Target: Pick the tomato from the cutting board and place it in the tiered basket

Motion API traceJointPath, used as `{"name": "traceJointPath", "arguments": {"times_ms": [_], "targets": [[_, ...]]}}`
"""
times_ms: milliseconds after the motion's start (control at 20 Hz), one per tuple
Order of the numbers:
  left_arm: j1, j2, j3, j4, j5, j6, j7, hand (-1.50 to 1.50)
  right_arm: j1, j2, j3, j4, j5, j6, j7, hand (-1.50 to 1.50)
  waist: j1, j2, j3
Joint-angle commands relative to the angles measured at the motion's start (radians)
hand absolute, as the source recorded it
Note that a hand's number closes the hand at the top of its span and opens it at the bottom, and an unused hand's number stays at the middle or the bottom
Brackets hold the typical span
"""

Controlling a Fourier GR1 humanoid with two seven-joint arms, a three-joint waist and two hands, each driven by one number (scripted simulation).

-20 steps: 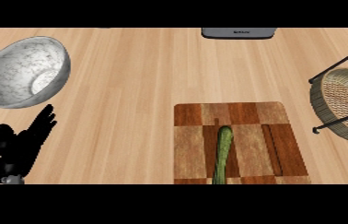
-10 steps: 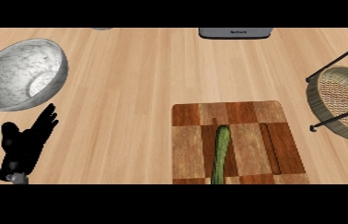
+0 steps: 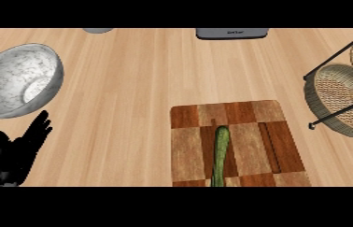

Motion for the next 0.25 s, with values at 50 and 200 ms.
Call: {"name": "traceJointPath", "arguments": {"times_ms": [50, 200], "targets": [[0.012, -0.014, 0.006, -0.011, -0.005, 0.024, 0.009, 0.0, 0.113, -0.079, -0.233, -0.03, -0.183, 0.122, -0.062, -1.5, -0.022, -0.004, 0.001], [-0.004, -0.013, -0.002, 0.025, -0.016, 0.017, -0.009, 0.0, 0.26, -0.078, -0.346, -0.027, -0.265, 0.242, -0.143, -1.5, -0.023, 0.002, 0.0]]}}
